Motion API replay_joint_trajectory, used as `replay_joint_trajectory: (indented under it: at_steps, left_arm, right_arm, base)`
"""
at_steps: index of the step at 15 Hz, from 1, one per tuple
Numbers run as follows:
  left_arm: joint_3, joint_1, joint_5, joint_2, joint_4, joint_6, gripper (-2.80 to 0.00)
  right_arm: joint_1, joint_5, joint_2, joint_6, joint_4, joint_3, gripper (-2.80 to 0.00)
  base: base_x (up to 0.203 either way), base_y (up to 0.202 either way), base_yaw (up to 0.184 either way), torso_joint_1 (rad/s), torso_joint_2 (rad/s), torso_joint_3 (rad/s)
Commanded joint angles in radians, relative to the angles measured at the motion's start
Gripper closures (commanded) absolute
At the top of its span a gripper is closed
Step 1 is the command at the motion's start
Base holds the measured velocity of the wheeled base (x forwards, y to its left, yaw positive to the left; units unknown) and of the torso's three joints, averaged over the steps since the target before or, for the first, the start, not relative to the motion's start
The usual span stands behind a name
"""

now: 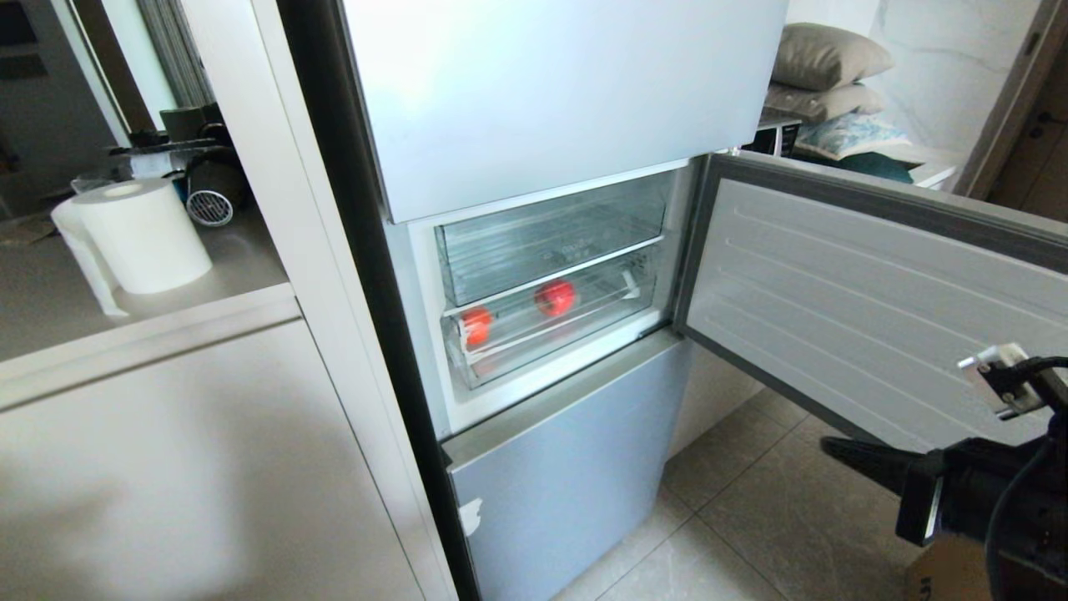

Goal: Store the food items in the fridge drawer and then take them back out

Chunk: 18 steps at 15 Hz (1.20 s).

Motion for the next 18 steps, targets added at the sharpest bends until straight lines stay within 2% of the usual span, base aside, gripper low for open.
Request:
replay_joint_trajectory:
  at_steps: [1,4,10,18]
  left_arm:
    - [0.0,0.0,0.0,0.001,0.0,0.001,0.0]
    - [0.0,0.0,0.0,0.001,0.001,0.001,0.0]
    - [0.0,0.0,0.0,0.001,0.0,0.001,0.0]
    - [0.0,0.0,0.0,0.001,0.001,0.001,0.0]
  right_arm:
    - [0.017,0.005,0.018,0.005,-0.082,0.043,0.0]
    - [0.016,0.0,0.021,0.068,-0.11,0.073,0.0]
    - [0.018,0.001,0.002,0.069,-0.129,0.12,0.0]
    - [0.02,0.004,0.075,0.069,-0.175,0.119,0.0]
  base:
    - [0.0,0.0,0.0,0.0,0.0,0.0]
    - [0.0,0.0,0.0,0.0,0.0,0.0]
    - [0.0,0.0,0.0,0.0,0.0,0.0]
    - [0.001,-0.009,0.163,0.001,0.0,0.004]
